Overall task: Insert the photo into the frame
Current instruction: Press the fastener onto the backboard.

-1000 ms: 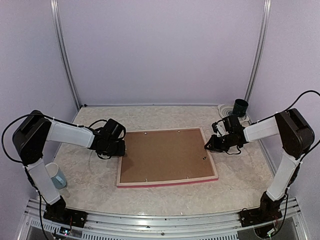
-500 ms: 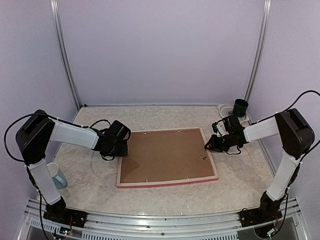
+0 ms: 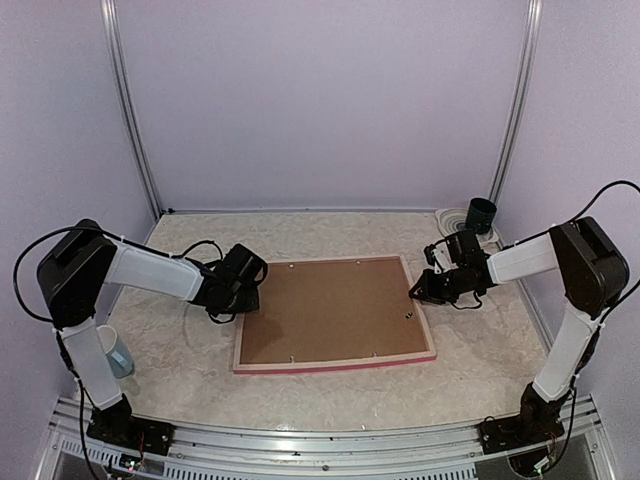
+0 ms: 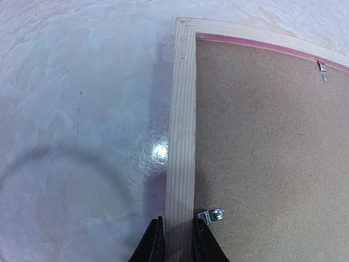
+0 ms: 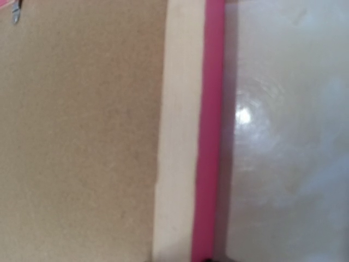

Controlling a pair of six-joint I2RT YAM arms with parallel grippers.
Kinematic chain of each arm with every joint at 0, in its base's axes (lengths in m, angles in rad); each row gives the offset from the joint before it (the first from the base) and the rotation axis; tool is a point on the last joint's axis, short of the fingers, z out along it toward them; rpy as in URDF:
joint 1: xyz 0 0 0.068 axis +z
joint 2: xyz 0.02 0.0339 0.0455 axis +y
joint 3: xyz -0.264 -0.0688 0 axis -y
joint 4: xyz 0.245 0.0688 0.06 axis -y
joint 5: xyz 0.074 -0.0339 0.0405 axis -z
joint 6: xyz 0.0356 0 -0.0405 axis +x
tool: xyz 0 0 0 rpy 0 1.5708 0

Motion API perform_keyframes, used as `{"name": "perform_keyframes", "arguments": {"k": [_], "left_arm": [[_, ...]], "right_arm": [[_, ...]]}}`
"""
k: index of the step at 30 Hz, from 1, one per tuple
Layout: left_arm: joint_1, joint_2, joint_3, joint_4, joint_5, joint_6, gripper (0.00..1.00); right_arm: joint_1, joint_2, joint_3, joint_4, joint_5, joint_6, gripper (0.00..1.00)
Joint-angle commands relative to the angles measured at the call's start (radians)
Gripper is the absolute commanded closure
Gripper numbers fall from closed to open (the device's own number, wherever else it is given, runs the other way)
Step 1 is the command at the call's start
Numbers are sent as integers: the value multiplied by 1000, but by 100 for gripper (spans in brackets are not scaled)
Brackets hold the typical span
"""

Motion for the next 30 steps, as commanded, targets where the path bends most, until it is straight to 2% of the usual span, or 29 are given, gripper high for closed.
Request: {"name": "perform_keyframes", "arguments": {"k": [1, 6, 11, 19, 25, 30], "left_arm": [[13, 27, -38, -35, -24, -28, 82], [15, 26, -49, -28, -37, -46, 83], [15, 36, -62, 2, -42, -82, 91], [15, 69, -87, 49, -31, -148, 97], [13, 59, -96, 40, -28, -148, 96], [10, -58, -112, 14, -24, -125, 91]], "right_arm": [[-4, 22, -27, -31, -27, -18, 90], [-4, 20, -27, -29, -30, -17, 90], [-4, 20, -34, -25, -33, -19, 90], [-4, 16, -37, -22, -45, -24, 90], [-4, 9, -34, -33, -38, -27, 90], [-4, -6, -26, -45, -40, -25, 89]]}}
